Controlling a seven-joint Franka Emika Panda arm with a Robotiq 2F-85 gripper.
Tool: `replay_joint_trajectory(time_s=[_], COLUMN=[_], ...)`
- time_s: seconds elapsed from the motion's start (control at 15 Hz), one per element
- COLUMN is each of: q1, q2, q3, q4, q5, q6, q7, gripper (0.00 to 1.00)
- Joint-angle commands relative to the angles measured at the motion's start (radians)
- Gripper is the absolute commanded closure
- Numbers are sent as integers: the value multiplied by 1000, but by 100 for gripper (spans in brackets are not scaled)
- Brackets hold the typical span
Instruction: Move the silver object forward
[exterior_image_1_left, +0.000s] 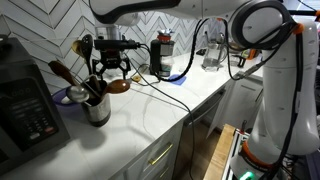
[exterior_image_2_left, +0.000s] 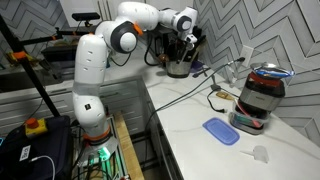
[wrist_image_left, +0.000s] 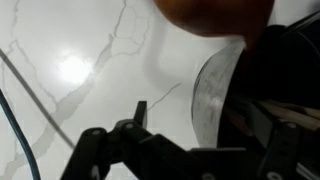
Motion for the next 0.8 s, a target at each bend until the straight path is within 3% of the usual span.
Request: replay_joint_trajectory(time_s=[0.0, 0.07, 0.47, 0.73], q1=[33, 30, 40, 40], q2=[64, 35, 55, 61], q3=[-16, -24, -25, -36], q4=[96, 44, 80, 72], q5=[2, 7, 7, 17], q6=[-76, -30, -48, 12], q7=[-12, 0, -4, 37], gripper=[0, 0, 0, 0])
